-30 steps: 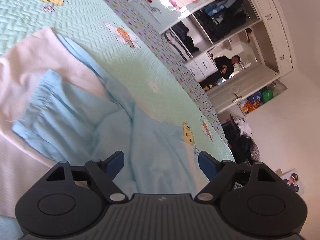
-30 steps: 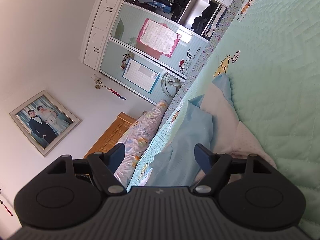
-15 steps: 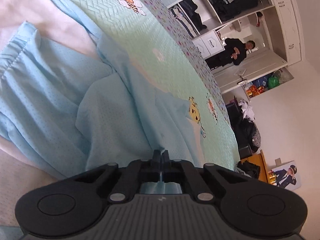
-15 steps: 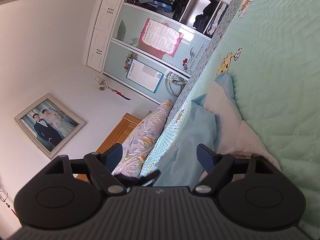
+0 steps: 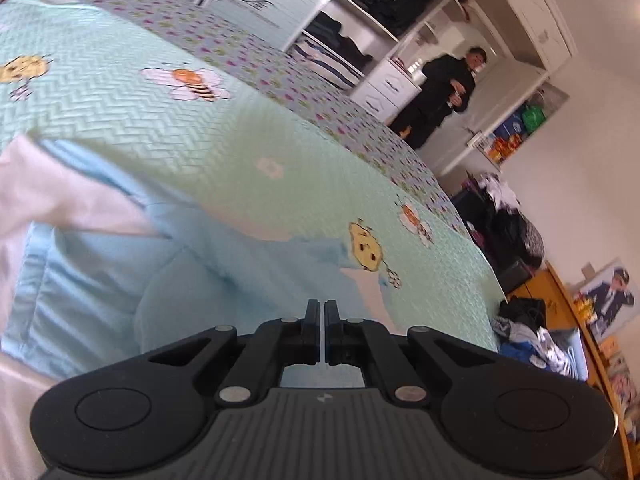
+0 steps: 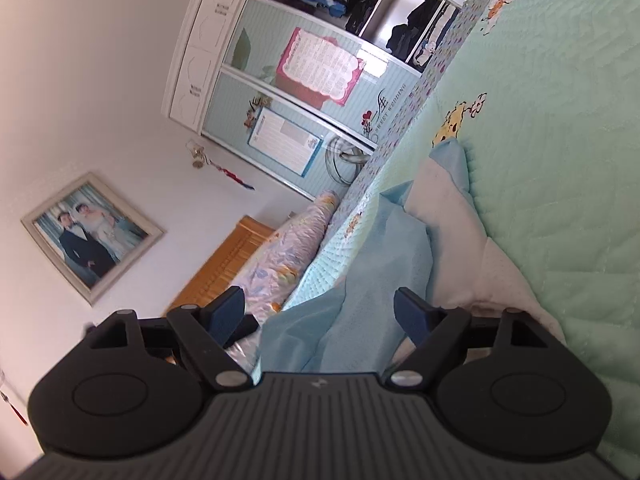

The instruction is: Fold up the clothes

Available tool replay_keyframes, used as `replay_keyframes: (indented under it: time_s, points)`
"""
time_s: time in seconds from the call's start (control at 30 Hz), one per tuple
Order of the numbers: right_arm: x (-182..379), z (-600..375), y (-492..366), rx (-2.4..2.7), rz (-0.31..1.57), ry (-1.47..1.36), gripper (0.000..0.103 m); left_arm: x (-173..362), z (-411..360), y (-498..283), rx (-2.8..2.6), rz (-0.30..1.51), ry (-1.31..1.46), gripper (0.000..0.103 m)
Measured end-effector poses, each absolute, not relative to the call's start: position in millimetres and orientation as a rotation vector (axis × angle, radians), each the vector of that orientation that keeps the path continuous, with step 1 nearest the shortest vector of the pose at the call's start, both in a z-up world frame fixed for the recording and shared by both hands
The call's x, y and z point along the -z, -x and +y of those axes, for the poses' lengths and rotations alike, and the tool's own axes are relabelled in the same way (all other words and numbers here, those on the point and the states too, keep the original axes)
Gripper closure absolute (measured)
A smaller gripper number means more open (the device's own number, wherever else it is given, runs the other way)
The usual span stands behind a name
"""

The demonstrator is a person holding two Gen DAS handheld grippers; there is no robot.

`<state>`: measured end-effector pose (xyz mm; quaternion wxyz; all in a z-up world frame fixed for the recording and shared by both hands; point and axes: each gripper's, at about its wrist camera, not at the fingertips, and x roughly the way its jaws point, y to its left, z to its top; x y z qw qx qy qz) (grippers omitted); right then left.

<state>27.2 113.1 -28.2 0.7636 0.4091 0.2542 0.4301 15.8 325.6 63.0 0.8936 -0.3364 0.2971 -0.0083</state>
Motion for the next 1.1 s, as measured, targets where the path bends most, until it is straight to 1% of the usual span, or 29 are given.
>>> replay_keyframes:
  time_s: [0.07, 0.13, 0.23, 0.3, 0.43, 0.5, 0.53, 0.57, 0.67, 0.8, 0.93, 1.1]
  points:
    - [25.4, 116.3, -25.4, -0.943, 0.554, -0.856, 0.016, -66.9, 323.0, -22.5, 0.015, 0.647, 0.684, 0.098]
    - [26.4, 115.0, -26.1, -0.947, 0.554, -0.869, 0.016, -69.0, 323.8, -19.1, -0.004, 0.641, 0.686, 0.094]
    - [27.1, 114.0, -27.1, -0.949, 0.554, -0.884, 0.016, -66.1, 330.3, 2.9, -0.064, 0.602, 0.703, 0.084]
    - [26.2, 114.6, -27.0, -0.949, 0.554, -0.881, 0.016, -58.4, 337.2, 19.5, -0.135, 0.604, 0.707, 0.071]
    - [27.9, 113.5, -26.9, -0.949, 0.553, -0.89, 0.016, -35.4, 345.2, 31.1, -0.112, 0.673, 0.746, 0.066]
    - [27.6, 114.1, -26.3, -0.949, 0.553, -0.89, 0.016, -29.8, 346.5, 30.0, -0.129, 0.689, 0.739, 0.055]
    - [27.1, 114.4, -26.2, -0.949, 0.553, -0.891, 0.016, -27.7, 346.9, 29.0, -0.141, 0.694, 0.732, 0.053]
    - [27.3, 114.4, -26.2, -0.949, 0.553, -0.892, 0.016, -26.5, 346.8, 27.7, -0.147, 0.701, 0.724, 0.051]
    - [27.7, 114.6, -26.3, -0.95, 0.553, -0.895, 0.016, -25.9, 346.6, 28.0, -0.15, 0.71, 0.724, 0.049]
    - [27.9, 114.8, -26.8, -0.952, 0.553, -0.9, 0.016, -29.4, 346.6, 44.3, -0.13, 0.681, 0.781, 0.04]
    - [27.7, 114.9, -27.5, -0.953, 0.552, -0.904, 0.016, -29.4, 339.1, 54.1, -0.115, 0.696, 0.787, 0.039]
    - [28.3, 113.9, -29.1, -0.953, 0.553, -0.907, 0.016, -13.9, 341.1, 60.0, -0.116, 0.67, 0.943, 0.039]
